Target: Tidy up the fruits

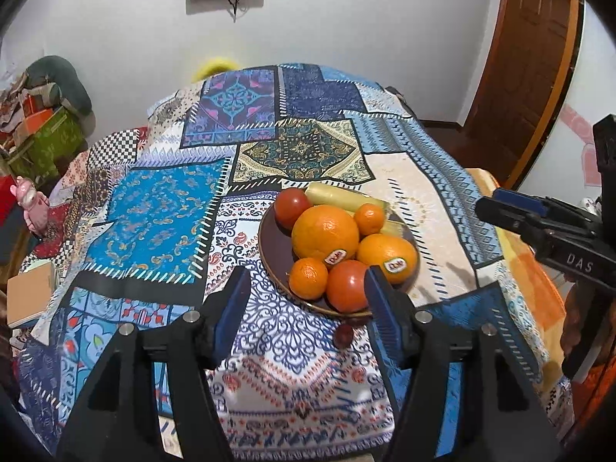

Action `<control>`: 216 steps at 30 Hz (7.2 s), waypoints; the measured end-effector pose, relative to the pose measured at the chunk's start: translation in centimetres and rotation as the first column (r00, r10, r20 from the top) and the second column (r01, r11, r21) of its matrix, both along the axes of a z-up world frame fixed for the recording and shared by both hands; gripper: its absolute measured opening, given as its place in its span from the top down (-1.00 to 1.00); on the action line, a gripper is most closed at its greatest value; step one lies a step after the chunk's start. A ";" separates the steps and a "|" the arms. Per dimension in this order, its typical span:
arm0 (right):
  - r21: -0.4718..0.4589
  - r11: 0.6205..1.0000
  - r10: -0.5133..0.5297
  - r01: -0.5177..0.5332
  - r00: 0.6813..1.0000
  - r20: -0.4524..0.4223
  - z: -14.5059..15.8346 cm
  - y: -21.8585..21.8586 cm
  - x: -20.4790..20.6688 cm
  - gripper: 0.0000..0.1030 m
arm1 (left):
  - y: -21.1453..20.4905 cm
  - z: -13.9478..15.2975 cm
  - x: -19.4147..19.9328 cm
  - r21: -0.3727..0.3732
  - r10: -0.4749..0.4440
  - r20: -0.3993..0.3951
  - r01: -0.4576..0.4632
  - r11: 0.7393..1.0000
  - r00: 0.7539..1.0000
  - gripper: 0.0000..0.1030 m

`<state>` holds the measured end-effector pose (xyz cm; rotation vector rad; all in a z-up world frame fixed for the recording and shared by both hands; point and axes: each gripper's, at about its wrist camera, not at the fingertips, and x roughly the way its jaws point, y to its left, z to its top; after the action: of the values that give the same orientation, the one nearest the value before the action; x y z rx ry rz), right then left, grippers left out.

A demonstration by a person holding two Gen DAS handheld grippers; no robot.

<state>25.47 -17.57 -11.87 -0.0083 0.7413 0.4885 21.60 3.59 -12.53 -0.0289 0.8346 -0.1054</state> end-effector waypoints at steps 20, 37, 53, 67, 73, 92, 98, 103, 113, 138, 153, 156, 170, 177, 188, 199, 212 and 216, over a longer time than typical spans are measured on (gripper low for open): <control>0.015 1.000 0.020 -0.018 0.991 -0.132 -5.2 -0.9 -3.8 0.03 | -3.0 -7.4 -0.3 0.010 -0.050 -0.176 0.053 0.999 0.983 -0.05; 0.043 0.994 0.106 -0.099 0.963 -0.248 -9.0 3.9 -3.2 0.03 | -2.7 -9.5 1.0 0.029 -0.073 -0.212 0.081 0.996 0.975 0.66; -0.025 0.999 0.031 -0.039 0.959 -0.281 -10.9 9.9 -2.1 0.18 | 3.5 -6.9 -3.3 -0.033 -0.050 -0.115 0.046 0.998 0.992 0.66; -0.086 0.996 -0.030 0.009 0.970 -0.240 -10.8 10.6 -1.8 0.56 | 4.7 -6.8 -3.7 -0.084 -0.038 -0.105 0.029 0.996 0.994 0.66; -0.099 0.995 0.010 -0.032 0.976 -0.219 -10.0 10.3 -3.2 0.56 | 4.4 -5.9 -4.0 -0.073 -0.030 -0.089 0.024 0.997 0.996 0.66; -0.017 0.999 0.030 -0.031 0.998 -0.050 -3.7 6.3 -2.3 0.56 | 2.7 -2.5 0.9 -0.036 -0.007 -0.020 0.006 0.999 1.000 0.66; -0.022 0.999 0.049 -0.050 0.998 -0.030 -3.6 6.6 -0.6 0.56 | 2.6 -3.2 3.3 -0.021 -0.002 -0.036 0.001 1.000 0.999 0.66; -0.025 0.998 0.061 -0.061 0.998 -0.034 -4.2 7.0 0.7 0.56 | 2.9 -4.0 5.0 -0.024 0.001 -0.052 -0.002 1.000 0.999 0.66; -0.040 0.995 0.087 -0.090 0.995 -0.056 -5.4 8.5 2.1 0.56 | 2.7 -5.9 7.9 -0.029 -0.014 -0.100 0.011 1.000 0.995 0.66; -0.048 0.994 0.100 -0.102 0.994 -0.046 -5.5 8.4 2.0 0.21 | 2.0 -6.1 7.9 -0.001 -0.032 -0.083 0.032 0.999 0.996 0.07; 0.042 0.998 0.049 -0.054 0.992 0.120 3.4 5.0 -3.2 0.20 | 2.0 6.5 -0.8 -0.024 0.015 0.220 -0.010 1.000 0.975 0.07; 0.051 0.997 0.048 -0.058 0.982 0.185 5.9 4.6 -5.6 0.18 | 1.4 9.3 -3.6 -0.021 0.019 0.292 -0.014 1.000 0.956 0.07; 0.169 0.984 -0.016 -0.055 0.920 0.391 12.4 1.2 -16.5 -0.09 | -1.4 16.0 -16.1 -0.047 0.046 0.508 -0.026 0.999 0.860 -0.10; 0.173 0.984 -0.048 -0.033 0.896 0.441 12.9 1.1 -18.3 -0.49 | -2.5 16.5 -18.9 -0.017 0.055 0.558 -0.054 0.998 0.828 -0.40; 0.151 0.988 -0.100 0.030 0.867 0.488 12.7 1.1 -20.0 -0.89 | -2.3 16.0 -20.4 -0.041 0.082 0.579 -0.072 0.997 0.811 -0.83; 0.153 0.986 -0.132 0.062 0.852 0.507 12.7 0.7 -20.7 -1.00 | -2.0 15.6 -20.4 -0.042 0.089 0.580 -0.080 0.996 0.809 -0.98; 0.173 0.982 -0.158 0.079 0.845 0.511 13.0 0.3 -21.3 -1.00 | -2.2 15.2 -20.3 -0.043 0.091 0.570 -0.081 0.996 0.817 -1.00; 0.171 0.982 -0.161 0.083 0.842 0.514 13.1 0.3 -21.4 -1.00 | -2.2 15.1 -20.2 -0.048 0.093 0.565 -0.081 0.996 0.820 -1.00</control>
<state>4.09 -17.23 1.21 0.0371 0.1609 0.3890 1.41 1.38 2.59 -0.0531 0.2295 -0.0314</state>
